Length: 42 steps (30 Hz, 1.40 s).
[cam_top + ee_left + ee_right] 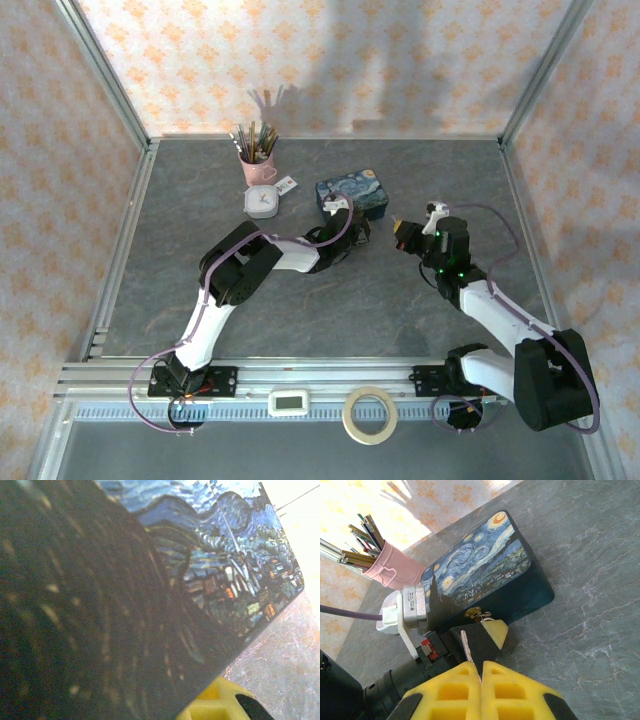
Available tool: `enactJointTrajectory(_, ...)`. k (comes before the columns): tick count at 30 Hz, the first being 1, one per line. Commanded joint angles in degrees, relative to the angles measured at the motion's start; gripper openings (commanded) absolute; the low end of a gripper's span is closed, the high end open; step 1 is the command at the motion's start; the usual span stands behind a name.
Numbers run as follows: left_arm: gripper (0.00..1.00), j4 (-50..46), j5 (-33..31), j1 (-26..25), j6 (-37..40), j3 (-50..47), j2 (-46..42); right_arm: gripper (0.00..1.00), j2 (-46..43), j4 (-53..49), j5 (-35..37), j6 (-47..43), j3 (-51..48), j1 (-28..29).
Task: Unlock the padlock with the key
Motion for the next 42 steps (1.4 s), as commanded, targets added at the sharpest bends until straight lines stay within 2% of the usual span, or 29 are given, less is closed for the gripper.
enactJointTrajectory(1,0.08,-2.4,0.7,1.0,-1.7,-2.3,2.7,0.0,-0.2,2.6,-0.6,0.9,-0.7,-0.4)
enactJointTrajectory(4,0.01,-0.7,2.9,1.7,-2.6,-3.3,2.1,0.0,0.2,2.7,-0.9,0.9,-0.9,-0.3)
enactJointTrajectory(11,0.0,8.5,13.6,4.1,-10.9,-9.6,-3.7,0.0,3.7,4.5,-6.2,2.3,-1.8,-0.4)
enactJointTrajectory(18,0.0,17.7,19.4,5.6,-19.4,-14.7,-9.0,0.0,8.3,16.3,-13.8,8.5,-6.5,-0.6)
enactJointTrajectory(26,0.0,25.8,22.3,5.9,-26.8,-17.0,-9.8,0.0,16.9,35.0,-21.5,17.1,-11.6,-0.5)
enactJointTrajectory(29,0.0,26.7,22.2,5.9,-27.3,-17.4,-10.3,0.0,21.3,42.0,-23.3,20.1,-12.0,-0.5)
enactJointTrajectory(35,0.0,27.0,21.6,5.7,-27.3,-18.4,-11.1,0.0,27.7,49.6,-25.4,23.2,-10.0,-0.5)
enactJointTrajectory(42,0.0,29.1,21.7,5.1,-28.4,-19.0,-10.8,0.0,33.0,52.7,-26.1,24.6,-6.7,-0.4)
